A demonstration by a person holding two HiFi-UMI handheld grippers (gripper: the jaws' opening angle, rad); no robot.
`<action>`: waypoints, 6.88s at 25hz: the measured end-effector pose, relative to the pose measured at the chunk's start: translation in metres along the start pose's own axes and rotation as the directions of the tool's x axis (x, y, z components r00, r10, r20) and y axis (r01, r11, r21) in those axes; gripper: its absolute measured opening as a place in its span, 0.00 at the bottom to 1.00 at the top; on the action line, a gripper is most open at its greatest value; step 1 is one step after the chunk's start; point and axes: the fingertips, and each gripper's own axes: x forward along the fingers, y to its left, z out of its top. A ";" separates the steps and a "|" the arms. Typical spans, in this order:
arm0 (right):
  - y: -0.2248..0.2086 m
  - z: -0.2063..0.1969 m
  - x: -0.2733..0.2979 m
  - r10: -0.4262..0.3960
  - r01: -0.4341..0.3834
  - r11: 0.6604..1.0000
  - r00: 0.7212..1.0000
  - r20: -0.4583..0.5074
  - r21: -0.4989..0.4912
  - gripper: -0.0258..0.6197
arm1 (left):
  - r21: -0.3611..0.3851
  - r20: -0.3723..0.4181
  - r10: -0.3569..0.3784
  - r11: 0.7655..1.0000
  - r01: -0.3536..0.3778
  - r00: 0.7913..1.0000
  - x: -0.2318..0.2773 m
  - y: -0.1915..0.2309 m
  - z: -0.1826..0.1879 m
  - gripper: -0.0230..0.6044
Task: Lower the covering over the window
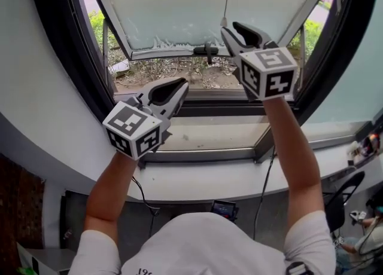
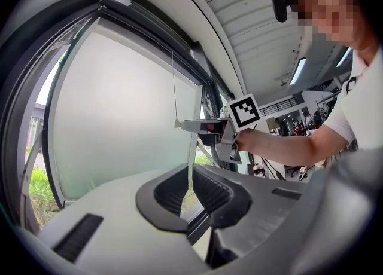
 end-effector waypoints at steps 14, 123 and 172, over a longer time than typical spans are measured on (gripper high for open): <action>-0.003 0.014 0.034 0.035 -0.035 0.999 0.999 -0.031 -0.005 0.24 | 0.057 0.007 -0.002 0.998 0.001 1.000 0.021 0.011 0.029 0.08; 0.115 -0.239 -0.051 0.110 -0.265 0.937 0.845 -0.524 -0.229 0.13 | 0.038 -0.110 0.017 0.999 -0.013 0.994 0.020 0.019 -0.042 0.09; 0.160 -0.368 -0.079 0.114 -0.368 0.906 0.690 -0.715 -0.211 0.13 | 0.360 -0.129 0.104 0.932 -0.052 0.986 0.026 0.031 -0.005 0.17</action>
